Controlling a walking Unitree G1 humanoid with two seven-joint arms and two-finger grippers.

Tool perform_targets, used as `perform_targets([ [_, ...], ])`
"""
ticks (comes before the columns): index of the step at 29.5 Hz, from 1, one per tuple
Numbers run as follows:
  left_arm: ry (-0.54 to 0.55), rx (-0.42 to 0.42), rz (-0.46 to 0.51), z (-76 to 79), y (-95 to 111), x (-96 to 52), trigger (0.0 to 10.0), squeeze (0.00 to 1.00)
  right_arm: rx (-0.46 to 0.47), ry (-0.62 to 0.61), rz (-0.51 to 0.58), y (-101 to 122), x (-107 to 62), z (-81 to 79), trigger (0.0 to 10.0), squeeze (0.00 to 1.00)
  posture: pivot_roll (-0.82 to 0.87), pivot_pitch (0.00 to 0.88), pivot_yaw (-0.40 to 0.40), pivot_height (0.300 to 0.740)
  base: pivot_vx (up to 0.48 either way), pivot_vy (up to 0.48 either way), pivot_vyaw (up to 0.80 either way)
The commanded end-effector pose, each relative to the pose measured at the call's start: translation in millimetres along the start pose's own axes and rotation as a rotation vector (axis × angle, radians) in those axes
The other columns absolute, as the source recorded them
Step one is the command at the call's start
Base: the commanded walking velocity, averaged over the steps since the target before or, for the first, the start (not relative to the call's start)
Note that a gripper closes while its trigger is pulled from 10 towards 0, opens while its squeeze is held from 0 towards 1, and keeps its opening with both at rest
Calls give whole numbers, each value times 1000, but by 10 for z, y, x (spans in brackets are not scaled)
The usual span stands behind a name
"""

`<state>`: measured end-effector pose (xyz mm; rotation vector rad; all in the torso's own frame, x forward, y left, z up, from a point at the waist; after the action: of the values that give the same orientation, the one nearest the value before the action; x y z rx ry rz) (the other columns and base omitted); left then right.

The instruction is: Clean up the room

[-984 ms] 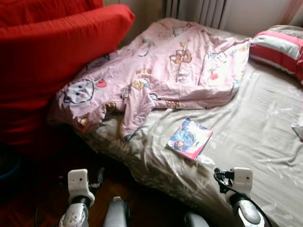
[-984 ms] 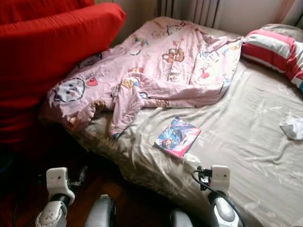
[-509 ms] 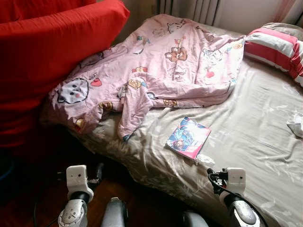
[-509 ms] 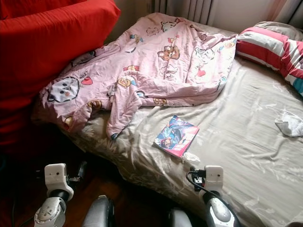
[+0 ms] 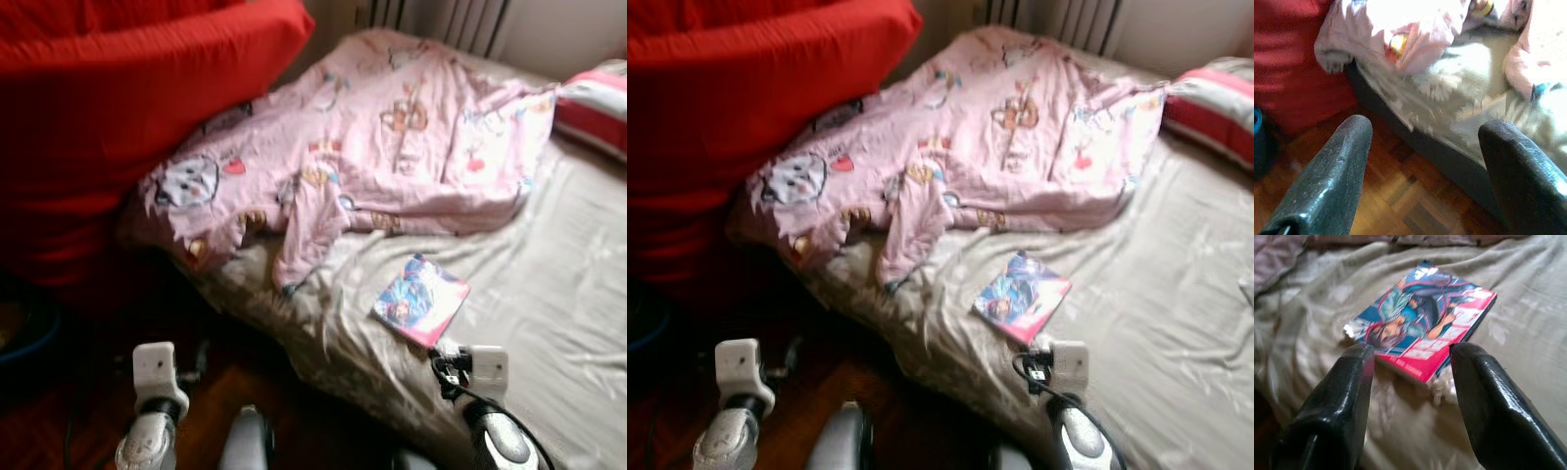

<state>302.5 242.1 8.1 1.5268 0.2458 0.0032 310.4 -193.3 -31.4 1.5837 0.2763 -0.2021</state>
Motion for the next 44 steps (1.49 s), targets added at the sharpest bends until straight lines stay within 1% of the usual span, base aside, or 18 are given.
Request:
perform_targets([
  [1,-16,-10,-10,66,-31,-17,10000,0,8,-41,-23,-85,-73,128,10000,0,21,188,-13,638,356,0,0],
  [5,-21,-6,-16,68,-44,-28,10000,0,15,-50,-24,-88,-71,131,10000,0,25,196,-11,638,354,0,0],
  [8,-38,-1,-20,89,-51,-38,10000,0,53,-125,-36,-86,-52,229,10000,0,39,196,-10,638,229,0,0],
  [13,-42,2,-16,69,-32,-64,10000,0,92,-178,-52,-86,-35,309,10000,0,49,206,-1,638,0,0,0],
  [17,-43,2,-12,58,-12,-74,10000,0,91,-177,-60,-86,-22,307,10000,0,59,207,3,638,0,0,0],
  [18,-49,1,-3,52,17,-84,10000,0,84,-184,-87,-124,-21,310,10000,0,69,208,9,638,0,0,0],
  [24,-82,6,21,61,151,-94,10000,0,96,-151,-84,-78,46,218,10000,0,87,233,34,638,0,0,0],
  [25,-84,4,25,67,182,-81,10000,0,88,-133,-89,-66,70,180,10000,698,91,241,35,638,0,0,0],
  [26,-84,4,25,67,182,-81,10000,0,88,-133,-89,-66,70,180,10000,698,91,241,35,638,0,0,0],
  [27,-85,3,32,77,219,-57,10000,0,93,-103,-86,-39,100,130,10000,1000,97,248,39,638,0,0,0],
  [31,-87,-11,55,95,343,-33,10000,0,73,-40,-81,34,165,33,10000,1000,105,304,44,638,0,0,0],
  [34,-84,-14,68,97,429,-2,10000,0,25,13,-80,116,231,-44,10000,1000,114,338,45,638,0,0,0],
  [36,-84,-14,78,85,497,-5,10000,0,13,9,-65,231,300,-35,10000,1000,123,379,47,638,0,0,0],
  [38,-84,-14,80,80,508,-16,10000,0,10,6,-62,245,306,-30,10000,1000,123,383,48,638,0,0,0],
  [39,-75,-21,91,49,561,-18,10000,0,8,-16,-55,339,367,-15,10000,1000,128,411,52,638,0,0,0],
  [42,-66,-34,103,30,640,-50,10000,0,-2,-49,-39,452,424,14,10000,1000,139,432,55,638,0,0,0],
  [43,-69,-35,109,38,682,-61,10000,0,1,-57,-27,516,454,17,10000,0,146,453,62,638,0,0,0],
  [44,-69,-35,109,38,682,-61,10000,0,1,-57,-27,516,454,17,10000,0,146,453,62,638,0,0,0],
])
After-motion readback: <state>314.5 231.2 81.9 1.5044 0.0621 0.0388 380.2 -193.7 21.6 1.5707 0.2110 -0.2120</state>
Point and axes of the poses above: a point about 5 cm out from each wrist's last joint towards the gripper, its own x axis pointing out of the wrist towards the gripper, its own y axis along the axis of the wrist's last joint, z = x × y, the point moved 6 cm from there along x, pointing out of the wrist towards the gripper, and after that the axes turned 4 degrees about -x, right-handed, at the moved point
